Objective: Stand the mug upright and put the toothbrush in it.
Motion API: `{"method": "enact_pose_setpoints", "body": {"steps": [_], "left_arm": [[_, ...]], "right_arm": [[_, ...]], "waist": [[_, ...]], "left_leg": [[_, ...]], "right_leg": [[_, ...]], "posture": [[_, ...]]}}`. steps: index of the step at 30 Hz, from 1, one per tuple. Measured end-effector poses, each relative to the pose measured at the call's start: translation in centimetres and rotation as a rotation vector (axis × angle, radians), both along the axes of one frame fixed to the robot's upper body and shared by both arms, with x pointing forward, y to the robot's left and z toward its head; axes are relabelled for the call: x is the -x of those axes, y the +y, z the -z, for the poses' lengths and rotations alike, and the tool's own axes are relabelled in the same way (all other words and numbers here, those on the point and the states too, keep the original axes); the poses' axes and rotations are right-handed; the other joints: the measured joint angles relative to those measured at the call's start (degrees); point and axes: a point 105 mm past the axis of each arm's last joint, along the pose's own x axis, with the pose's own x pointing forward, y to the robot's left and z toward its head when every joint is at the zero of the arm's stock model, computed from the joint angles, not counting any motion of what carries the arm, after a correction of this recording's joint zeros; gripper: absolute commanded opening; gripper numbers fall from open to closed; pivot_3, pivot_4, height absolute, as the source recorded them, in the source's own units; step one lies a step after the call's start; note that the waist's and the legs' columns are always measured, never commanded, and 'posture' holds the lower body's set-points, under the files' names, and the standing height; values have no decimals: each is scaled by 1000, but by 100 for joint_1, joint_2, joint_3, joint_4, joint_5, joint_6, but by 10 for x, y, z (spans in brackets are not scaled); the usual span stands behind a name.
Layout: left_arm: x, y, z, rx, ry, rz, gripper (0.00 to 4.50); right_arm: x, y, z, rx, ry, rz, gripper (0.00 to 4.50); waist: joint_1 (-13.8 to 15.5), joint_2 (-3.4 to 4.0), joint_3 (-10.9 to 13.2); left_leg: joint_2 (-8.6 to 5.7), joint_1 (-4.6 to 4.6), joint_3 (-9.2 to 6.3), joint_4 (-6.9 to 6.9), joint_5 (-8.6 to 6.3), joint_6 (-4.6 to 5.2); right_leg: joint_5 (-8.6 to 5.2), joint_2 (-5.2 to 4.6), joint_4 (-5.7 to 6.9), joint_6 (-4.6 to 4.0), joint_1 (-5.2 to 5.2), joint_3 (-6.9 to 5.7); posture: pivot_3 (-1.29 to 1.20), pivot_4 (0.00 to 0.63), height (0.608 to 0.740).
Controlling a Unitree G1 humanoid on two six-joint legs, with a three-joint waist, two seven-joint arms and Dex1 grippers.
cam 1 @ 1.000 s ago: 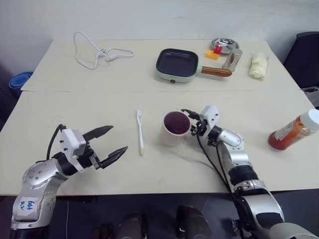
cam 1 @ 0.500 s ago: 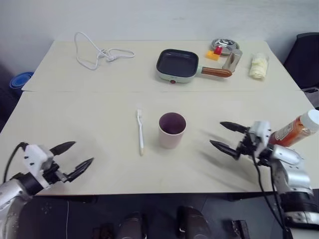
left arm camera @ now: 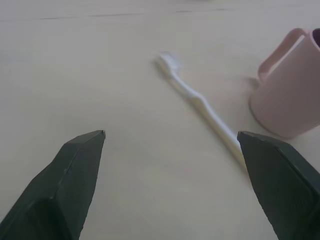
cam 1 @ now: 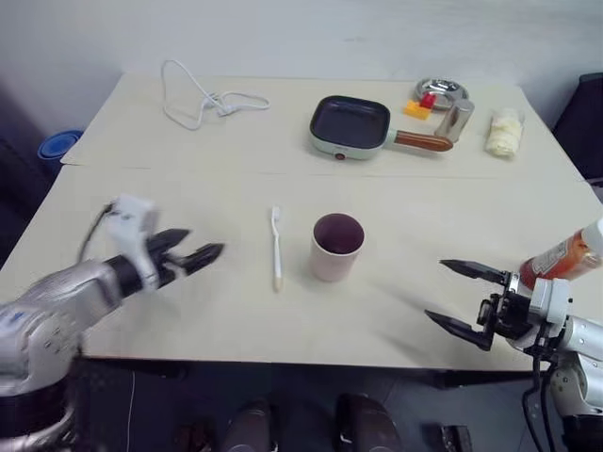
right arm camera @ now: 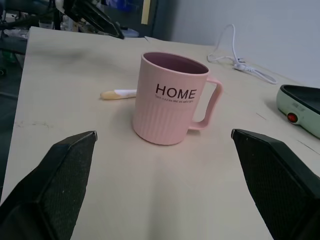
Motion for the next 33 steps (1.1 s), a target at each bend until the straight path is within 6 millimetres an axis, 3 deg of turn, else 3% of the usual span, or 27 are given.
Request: {"method": "enact_pose_setpoints", "body": {"steps": [4, 9, 15, 24, 25, 27, 31, 33], "left_arm": [[-27, -39, 13, -49, 69, 25, 4500], [-47, -58, 34, -110, 168, -10, 4500], [-52, -79, 43, -243, 151, 59, 2987], [-60, -77, 46, -154, 65, 106, 508], [-60, -74, 44, -108, 9, 122, 226], [-59, -64, 32, -42, -126, 160, 170], [-59, -34, -22, 130, -432, 190, 169], [-55, -29, -40, 204, -527, 211, 169]], "right_arm": [[-1, -2, 3, -11, -14, 4, 4493], [0, -6, 11, -25, -7, 21, 4493], [7, -13, 18, -59, 22, 51, 4500], [29, -24, 16, -73, 21, 79, 4500], [31, -22, 14, -76, 12, 71, 4500], [35, -17, 8, -102, -6, 55, 4500], [47, -1, -4, -147, -16, 20, 4500], [48, 5, -8, -163, -22, 13, 4500]], "waist": [[-17, -2, 1], [-16, -5, 3], [83, 2, -1], [51, 7, -4], [23, 7, -3], [4, 5, -1], [59, 5, -2], [74, 5, -2]], "left_leg": [[-4, -3, 10, 1, 2, -3], [1, -3, 7, 4, 9, -12], [8, 27, 4, 2, 8, -12], [19, 52, 14, -3, 5, -12], [19, 51, 15, -10, 5, -16], [31, 49, 10, -11, 2, -25], [31, 47, 10, -5, 0, -22], [23, 47, 10, -4, -2, -17]], "right_leg": [[0, 27, -15, 0, 0, -28], [-1, 40, -17, -1, 2, -28], [-1, 37, -24, -2, 31, -25], [-2, 26, -35, -4, 40, -9], [-4, 29, -31, -7, 30, -2], [-7, 45, -27, -13, 24, -2], [-8, 42, -35, -14, 26, -4], [-6, 33, -34, -12, 27, -4]], "posture": [[0, 150, 740], [0, 150, 740], [0, 150, 740], [0, 150, 740], [0, 150, 740], [0, 150, 740], [0, 150, 740], [0, 150, 740]]}}
